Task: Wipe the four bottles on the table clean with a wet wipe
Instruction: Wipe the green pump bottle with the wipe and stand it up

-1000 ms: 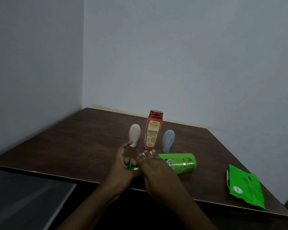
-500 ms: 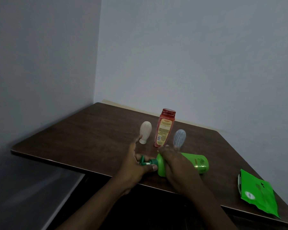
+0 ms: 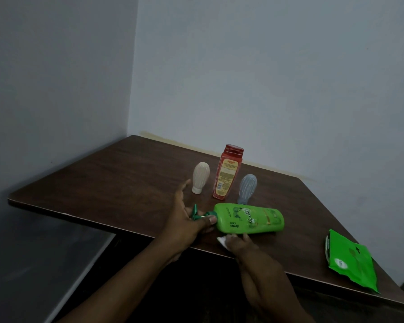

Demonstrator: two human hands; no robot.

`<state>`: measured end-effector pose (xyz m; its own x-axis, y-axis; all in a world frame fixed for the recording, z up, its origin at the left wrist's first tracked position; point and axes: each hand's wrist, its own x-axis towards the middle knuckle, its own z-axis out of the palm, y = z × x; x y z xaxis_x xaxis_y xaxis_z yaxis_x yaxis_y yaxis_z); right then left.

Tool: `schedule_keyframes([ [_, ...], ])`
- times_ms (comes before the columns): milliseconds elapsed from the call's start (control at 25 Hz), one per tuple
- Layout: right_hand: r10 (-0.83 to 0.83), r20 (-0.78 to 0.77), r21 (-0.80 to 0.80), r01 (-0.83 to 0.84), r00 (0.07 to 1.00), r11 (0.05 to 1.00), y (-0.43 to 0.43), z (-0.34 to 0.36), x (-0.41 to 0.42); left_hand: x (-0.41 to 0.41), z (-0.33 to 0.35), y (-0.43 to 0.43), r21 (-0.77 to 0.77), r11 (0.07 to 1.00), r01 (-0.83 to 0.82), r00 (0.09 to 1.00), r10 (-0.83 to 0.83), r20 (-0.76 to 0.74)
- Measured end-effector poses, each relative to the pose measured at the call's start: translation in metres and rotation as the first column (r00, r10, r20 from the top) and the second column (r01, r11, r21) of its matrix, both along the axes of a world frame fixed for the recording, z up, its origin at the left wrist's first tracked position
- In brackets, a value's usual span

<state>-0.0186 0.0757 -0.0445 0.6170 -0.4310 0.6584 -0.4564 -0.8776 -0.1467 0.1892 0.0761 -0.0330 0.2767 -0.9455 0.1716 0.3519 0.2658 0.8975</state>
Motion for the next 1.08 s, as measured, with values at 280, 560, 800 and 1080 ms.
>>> schedule_keyframes([
  [280, -0.428, 0.22, 0.181, 0.394, 0.877, 0.901, -0.07, 0.057, -0.019, 0.003, -0.004, -0.004, 0.045, 0.999, -0.022, 0.999, 0.02, 0.041],
  [560, -0.12, -0.059, 0.121, 0.126, 0.991, 0.985, -0.04, 0.01, 0.032, 0.005, -0.005, -0.007, 0.034, 0.999, -0.002, 0.997, 0.0, 0.073],
  [800, -0.127, -0.208, 0.031, 0.137, 0.97, 0.99, -0.048, 0.005, 0.02, 0.004, -0.003, -0.003, 0.085, 0.996, 0.009, 0.996, -0.016, 0.089],
  [1080, -0.253, -0.136, 0.036, 0.259, 0.958, 0.965, -0.052, 0.0, 0.011, 0.004, -0.01, -0.007, 0.074, 0.996, -0.046, 0.981, 0.032, 0.19],
])
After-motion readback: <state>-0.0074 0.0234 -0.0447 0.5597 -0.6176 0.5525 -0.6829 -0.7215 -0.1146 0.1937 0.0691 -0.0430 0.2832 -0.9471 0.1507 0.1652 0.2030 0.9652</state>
